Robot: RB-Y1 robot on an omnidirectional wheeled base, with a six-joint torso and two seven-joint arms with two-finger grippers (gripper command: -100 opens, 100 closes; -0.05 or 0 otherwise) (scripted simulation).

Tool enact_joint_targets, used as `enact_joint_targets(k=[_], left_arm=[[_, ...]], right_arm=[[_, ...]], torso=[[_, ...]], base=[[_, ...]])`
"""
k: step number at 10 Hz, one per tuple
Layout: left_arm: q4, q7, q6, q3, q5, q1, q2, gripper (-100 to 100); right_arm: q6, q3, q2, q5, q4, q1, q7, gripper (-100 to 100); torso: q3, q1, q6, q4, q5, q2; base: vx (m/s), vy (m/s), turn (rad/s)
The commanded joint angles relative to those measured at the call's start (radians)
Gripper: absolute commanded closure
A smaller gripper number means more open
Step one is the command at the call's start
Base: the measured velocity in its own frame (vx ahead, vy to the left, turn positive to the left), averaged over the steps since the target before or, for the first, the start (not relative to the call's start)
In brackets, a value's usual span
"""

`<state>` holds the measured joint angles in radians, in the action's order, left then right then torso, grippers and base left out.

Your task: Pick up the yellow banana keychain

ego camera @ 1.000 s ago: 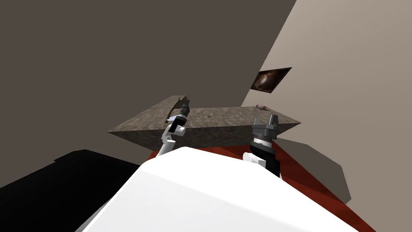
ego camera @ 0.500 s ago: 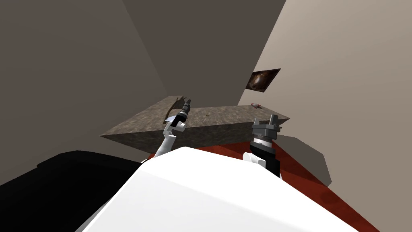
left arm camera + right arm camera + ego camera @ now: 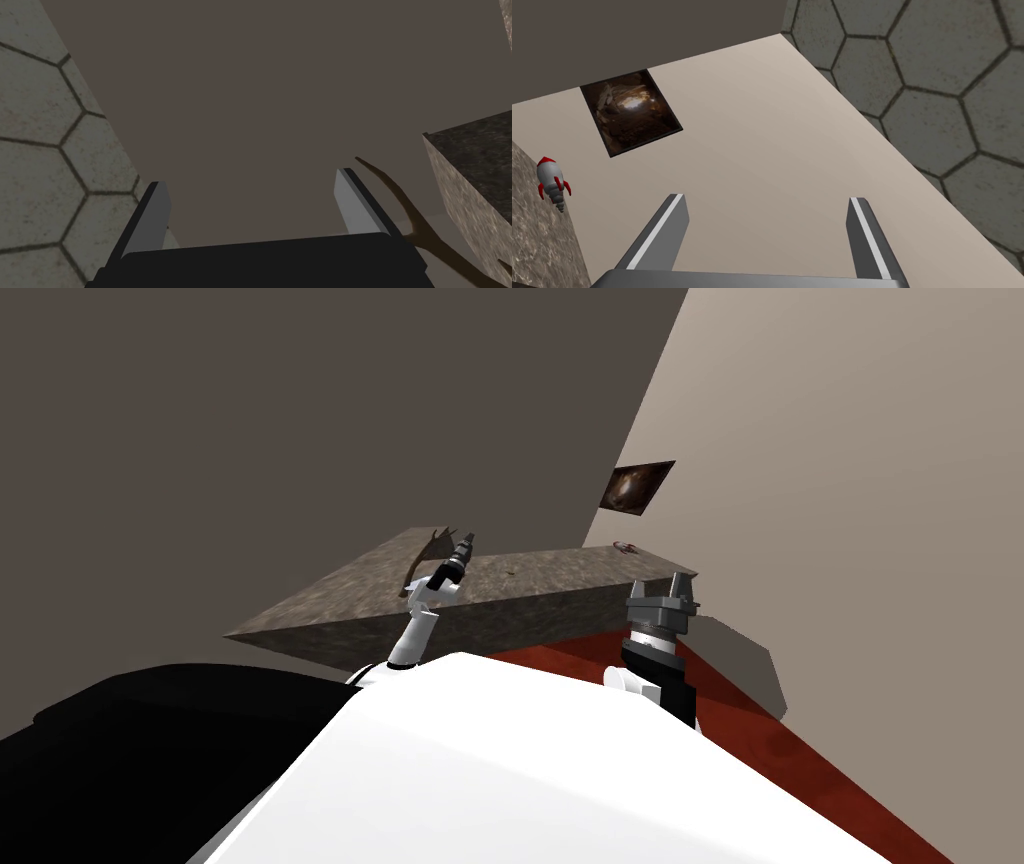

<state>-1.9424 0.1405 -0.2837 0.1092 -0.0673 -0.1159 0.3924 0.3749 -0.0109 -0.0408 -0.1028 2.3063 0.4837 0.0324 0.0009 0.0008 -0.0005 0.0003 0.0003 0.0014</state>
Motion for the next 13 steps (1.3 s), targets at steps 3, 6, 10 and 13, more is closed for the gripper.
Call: enact_joint_targets(k=[3, 6, 10, 13], left_arm=[[0.094, 0.006, -0.111, 0.026, -0.001, -0.094, 0.05, -100], [0.162, 0.008, -0.182, 0.039, 0.0, -0.142, 0.071, -100], [0.255, 0.01, -0.297, 0.068, 0.001, -0.226, 0.114, -100], [0.327, 0.01, -0.37, 0.083, 0.002, -0.265, 0.134, -100]], right_arm=[[0.0, 0.0, 0.0, 0.0, 0.0, 0.0, 0.0, 0], [0.0, 0.0, 0.0, 0.0, 0.0, 0.0, 0.0, 0], [0.0, 0.0, 0.0, 0.0, 0.0, 0.0, 0.0, 0], [0.0, 0.0, 0.0, 0.0, 0.0, 0.0, 0.0, 0]], torso=[[0.0, 0.0, 0.0, 0.0, 0.0, 0.0], [-0.001, 0.0, 0.0, 0.0, 0.0, -0.001], [-0.001, 0.0, 0.0, 0.0, 0.0, -0.001], [-0.001, 0.0, -0.001, -0.001, 0.0, -0.002]], base=[[-0.032, 0.004, -0.131], [-0.018, -0.005, -0.086], [-0.014, -0.007, -0.125], [-0.002, -0.007, -0.076]])
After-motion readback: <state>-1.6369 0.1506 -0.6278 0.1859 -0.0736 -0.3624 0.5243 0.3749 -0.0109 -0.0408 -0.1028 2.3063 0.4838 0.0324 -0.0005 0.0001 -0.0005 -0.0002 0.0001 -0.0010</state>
